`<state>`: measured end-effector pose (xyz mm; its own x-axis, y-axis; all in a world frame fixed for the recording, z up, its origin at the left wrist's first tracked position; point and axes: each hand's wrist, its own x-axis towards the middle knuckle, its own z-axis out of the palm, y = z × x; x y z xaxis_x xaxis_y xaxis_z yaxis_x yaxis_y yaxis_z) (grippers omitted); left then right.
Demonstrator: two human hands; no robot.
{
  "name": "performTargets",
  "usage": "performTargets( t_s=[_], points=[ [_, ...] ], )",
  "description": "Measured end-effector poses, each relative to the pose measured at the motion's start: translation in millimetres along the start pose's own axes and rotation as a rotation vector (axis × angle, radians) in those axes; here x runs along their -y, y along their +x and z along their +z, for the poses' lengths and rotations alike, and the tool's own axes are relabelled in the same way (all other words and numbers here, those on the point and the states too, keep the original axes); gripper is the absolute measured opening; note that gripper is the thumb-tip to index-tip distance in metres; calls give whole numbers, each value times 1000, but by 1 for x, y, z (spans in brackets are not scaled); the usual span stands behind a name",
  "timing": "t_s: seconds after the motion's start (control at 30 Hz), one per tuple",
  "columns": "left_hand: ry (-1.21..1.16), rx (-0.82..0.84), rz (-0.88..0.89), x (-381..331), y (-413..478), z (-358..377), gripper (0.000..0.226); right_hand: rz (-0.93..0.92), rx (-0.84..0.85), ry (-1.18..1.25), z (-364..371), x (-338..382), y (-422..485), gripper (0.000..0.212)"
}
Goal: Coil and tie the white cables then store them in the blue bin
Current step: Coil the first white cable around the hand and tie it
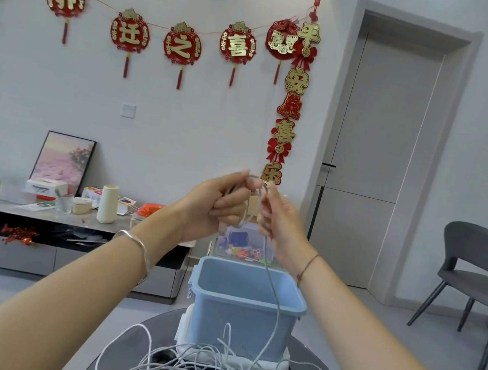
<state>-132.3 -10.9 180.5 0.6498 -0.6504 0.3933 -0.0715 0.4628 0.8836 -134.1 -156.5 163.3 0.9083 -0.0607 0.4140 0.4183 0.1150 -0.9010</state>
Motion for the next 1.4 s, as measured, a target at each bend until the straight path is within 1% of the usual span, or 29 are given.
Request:
performTargets(
  t_s=[0.07,0.13,0.2,0.3,0.37,0.43,0.5,0.57,0.67,0.73,0.77,0.83,0.9,1.0,1.07,1.13,1.2,1.23,1.3,1.33,1.4],
  points=[
    [-75,-59,105,-2,7,1,40,44,70,26,5,-12,-5,32],
    [-51,-139,194,-6,14,-2,44,85,144,-61,7,-25,-14,29],
    [15,-261,258,-9,19,-5,48,97,236,-215,7,-37,-23,28],
    [145,-410,325,-9,25,-11,51,42,319,-533,4,-47,-35,31],
    [201,-463,348,-6,28,-16,53,29,390,-688,1,-48,-43,32],
    [215,-498,353,-2,29,-22,53,32,502,-812,1,-44,-51,33],
    [295,-512,341,6,28,-24,52,-13,576,-926,3,-34,-57,31],
    [434,-501,294,17,27,-26,49,-134,547,-986,3,-23,-57,23],
    [760,-457,182,27,21,-32,45,-262,344,-882,-3,-8,-53,20],
    [926,-359,111,29,15,-33,44,-286,190,-798,-10,0,-49,26],
    [980,-304,83,30,11,-30,45,-271,123,-746,-14,2,-46,29],
    [1022,-233,42,32,4,-22,48,-230,31,-629,-21,3,-37,33],
    [979,-165,-29,32,0,-15,52,-209,-24,-530,-25,1,-28,34],
    [885,-6,-203,28,-2,-5,56,-185,-71,-410,-25,-1,-18,37],
    [747,92,-288,24,-3,1,53,-141,-79,-323,-23,-2,-15,38],
    [573,152,-311,19,-5,5,49,-69,-37,-225,-20,-4,-14,39],
    [372,131,-283,14,-6,5,42,-1,13,-136,-16,-8,-14,42],
    [261,99,-245,12,-5,4,39,26,36,-98,-14,-11,-15,47],
    [31,14,-133,9,0,-1,41,74,82,-28,-12,-18,-16,58],
    [-76,-30,-72,7,3,-2,42,93,106,3,-12,-22,-17,57],
    [-227,-104,52,4,9,-6,40,116,150,46,-14,-31,-19,47]
  ],
)
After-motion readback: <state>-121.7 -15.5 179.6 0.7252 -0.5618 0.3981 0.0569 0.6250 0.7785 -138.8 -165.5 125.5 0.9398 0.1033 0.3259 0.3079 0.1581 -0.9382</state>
